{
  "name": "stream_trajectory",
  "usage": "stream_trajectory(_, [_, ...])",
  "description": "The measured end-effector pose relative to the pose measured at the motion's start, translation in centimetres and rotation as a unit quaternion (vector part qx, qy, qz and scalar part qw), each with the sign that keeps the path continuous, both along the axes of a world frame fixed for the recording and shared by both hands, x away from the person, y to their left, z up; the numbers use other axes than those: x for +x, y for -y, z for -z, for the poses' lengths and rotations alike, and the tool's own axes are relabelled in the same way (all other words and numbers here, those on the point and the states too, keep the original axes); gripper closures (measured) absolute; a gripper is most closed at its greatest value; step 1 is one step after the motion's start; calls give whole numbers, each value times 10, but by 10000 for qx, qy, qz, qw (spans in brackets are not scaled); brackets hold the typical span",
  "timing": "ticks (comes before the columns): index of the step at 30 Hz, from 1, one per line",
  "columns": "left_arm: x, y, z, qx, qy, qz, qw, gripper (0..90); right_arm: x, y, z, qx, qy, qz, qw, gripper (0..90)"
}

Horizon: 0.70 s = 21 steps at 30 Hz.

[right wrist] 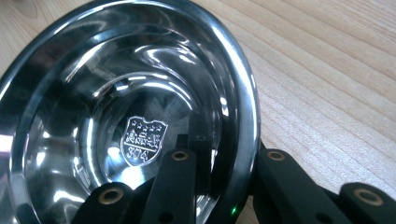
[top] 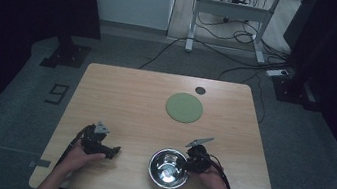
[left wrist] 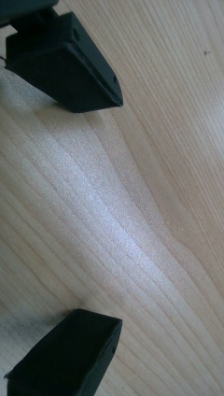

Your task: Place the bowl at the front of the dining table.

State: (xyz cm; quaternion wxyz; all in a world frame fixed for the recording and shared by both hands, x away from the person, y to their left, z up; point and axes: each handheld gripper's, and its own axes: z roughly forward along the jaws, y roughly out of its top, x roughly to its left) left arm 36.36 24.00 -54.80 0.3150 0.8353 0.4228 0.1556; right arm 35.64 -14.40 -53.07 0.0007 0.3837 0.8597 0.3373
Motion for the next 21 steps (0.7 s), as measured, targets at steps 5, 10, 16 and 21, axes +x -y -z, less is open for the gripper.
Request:
stream_trajectory(5, [0,0,0,-2,1,-1,10000,0,3,4,0,225,-154,97,9996,853])
stream_trajectory(10, [0,0,0,-2,0,-1,10000,0,4,8,-2,404,-233,189,9987,868])
stream_trajectory(16, [0,0,0,-3,1,-1,10000,0,5,10,-1,521,-294,272,9978,868])
stream_trajectory(21, [0,0,0,-2,0,0,10000,0,5,11,-2,569,-258,301,9976,867])
